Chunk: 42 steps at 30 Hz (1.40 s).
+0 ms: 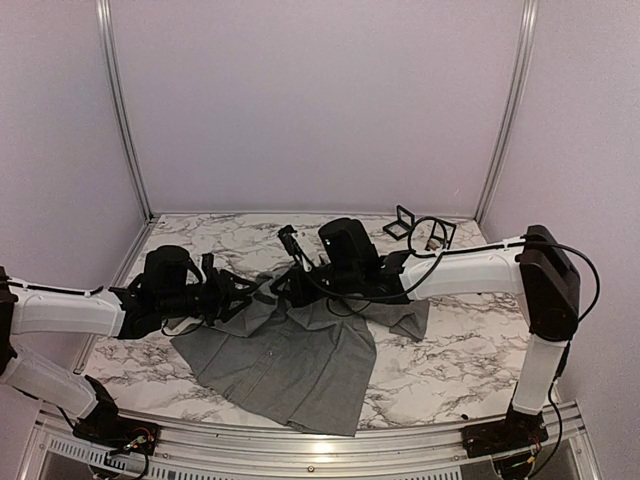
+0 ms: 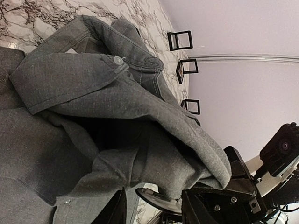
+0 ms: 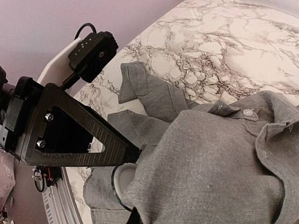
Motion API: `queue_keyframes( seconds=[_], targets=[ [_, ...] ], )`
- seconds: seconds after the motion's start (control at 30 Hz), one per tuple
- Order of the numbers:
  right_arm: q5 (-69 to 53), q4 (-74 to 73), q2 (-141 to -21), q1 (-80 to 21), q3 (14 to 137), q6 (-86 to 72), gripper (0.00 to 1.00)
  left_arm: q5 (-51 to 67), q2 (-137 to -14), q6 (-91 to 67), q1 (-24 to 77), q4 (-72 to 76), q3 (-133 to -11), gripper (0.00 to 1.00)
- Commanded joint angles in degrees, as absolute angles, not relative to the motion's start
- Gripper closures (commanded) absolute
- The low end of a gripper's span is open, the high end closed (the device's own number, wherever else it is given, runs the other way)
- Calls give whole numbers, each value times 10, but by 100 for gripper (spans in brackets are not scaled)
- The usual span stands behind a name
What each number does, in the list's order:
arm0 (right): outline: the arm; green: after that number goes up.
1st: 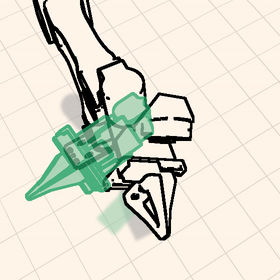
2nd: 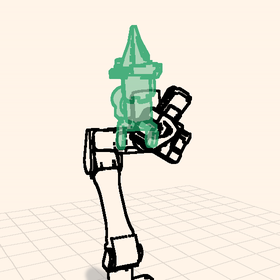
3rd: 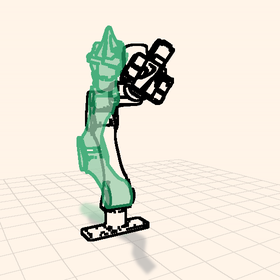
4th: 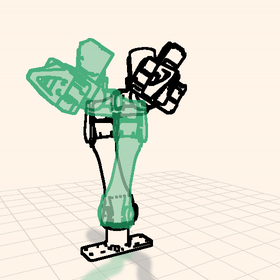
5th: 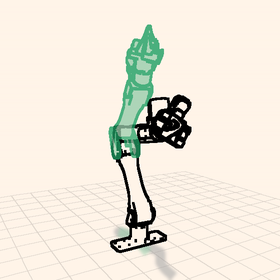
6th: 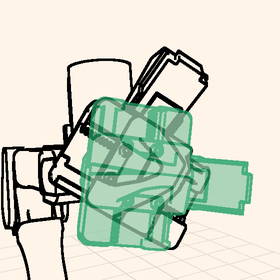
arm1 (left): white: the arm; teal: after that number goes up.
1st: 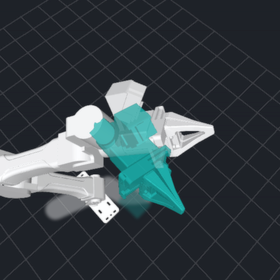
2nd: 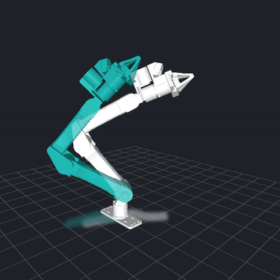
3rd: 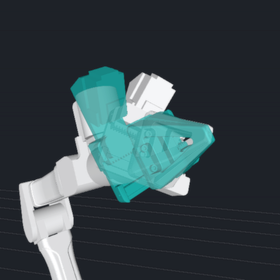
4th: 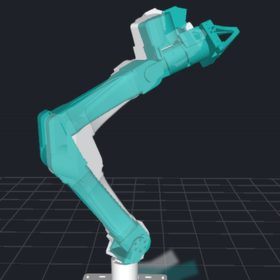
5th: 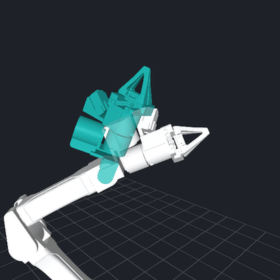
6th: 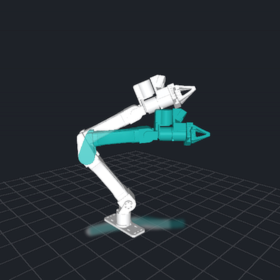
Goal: Remove the brooch from the garment
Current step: Pick up the brooch from the crumpled clothing.
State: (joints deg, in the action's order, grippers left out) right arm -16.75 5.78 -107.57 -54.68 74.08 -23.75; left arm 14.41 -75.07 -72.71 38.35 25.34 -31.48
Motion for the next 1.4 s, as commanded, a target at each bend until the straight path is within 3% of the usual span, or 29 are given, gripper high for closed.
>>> queue_keyframes(
  seconds=[0.0, 0.4, 0.5, 0.63, 0.73, 1.37],
  targets=[
    [-150, 48, -1066, -554, 753, -228, 100, 180, -757, -756, 381, 255, -326, 58],
    [-145, 43, -1072, -559, 760, -225, 100, 206, -782, -799, 382, 309, -311, 63],
    [-145, 43, -1073, -559, 759, -226, 100, 209, -789, -808, 382, 326, -306, 70],
    [-143, 42, -1073, -560, 757, -227, 100, 209, -790, -815, 383, 338, -299, 91],
    [-143, 40, -1074, -559, 755, -235, 100, 206, -788, -811, 383, 345, -295, 100],
    [-305, 203, -1081, -497, 679, -414, 98, 89, -738, -653, 396, 364, -315, 100]
  ],
)
